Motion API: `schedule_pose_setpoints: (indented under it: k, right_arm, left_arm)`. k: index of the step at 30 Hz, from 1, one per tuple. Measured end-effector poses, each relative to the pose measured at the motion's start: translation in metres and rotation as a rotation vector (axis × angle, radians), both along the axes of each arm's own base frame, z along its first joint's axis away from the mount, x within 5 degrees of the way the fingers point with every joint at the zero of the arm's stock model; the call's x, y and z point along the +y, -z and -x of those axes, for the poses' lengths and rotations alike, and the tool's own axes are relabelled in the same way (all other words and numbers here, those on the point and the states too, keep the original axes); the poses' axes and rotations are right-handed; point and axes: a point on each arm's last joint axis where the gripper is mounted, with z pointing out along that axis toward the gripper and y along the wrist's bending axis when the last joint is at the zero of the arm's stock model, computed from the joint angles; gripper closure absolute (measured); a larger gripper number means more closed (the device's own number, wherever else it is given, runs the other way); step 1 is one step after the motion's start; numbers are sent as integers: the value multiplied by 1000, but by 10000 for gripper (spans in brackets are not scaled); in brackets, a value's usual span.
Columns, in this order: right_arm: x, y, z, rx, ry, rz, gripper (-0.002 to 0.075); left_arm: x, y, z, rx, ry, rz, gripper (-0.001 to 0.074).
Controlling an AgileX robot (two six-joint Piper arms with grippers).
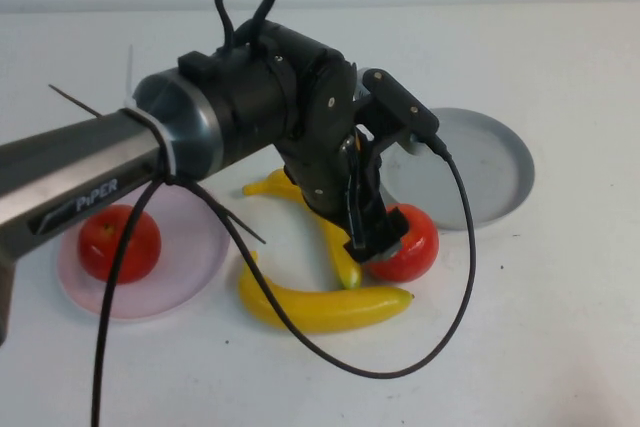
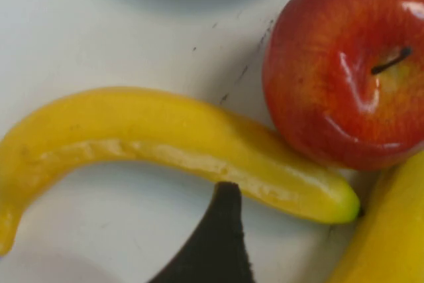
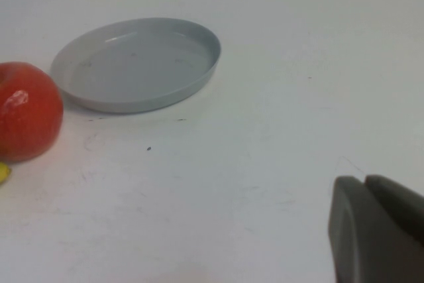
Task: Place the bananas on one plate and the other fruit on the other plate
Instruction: Put one type of fruit in the left plate
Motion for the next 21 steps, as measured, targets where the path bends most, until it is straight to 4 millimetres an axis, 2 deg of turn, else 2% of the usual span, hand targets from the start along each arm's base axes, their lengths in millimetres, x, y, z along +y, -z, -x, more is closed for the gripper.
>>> schedule_pose_setpoints:
  k: [12,21]
  right_arm:
    - [0,0,0,0,0,0,744]
    - [0,0,0,0,0,0,744]
  left_arm:
    - [-17,13,-9,-15,22,36,66]
    - [-29,24,-14,37,2,82,66]
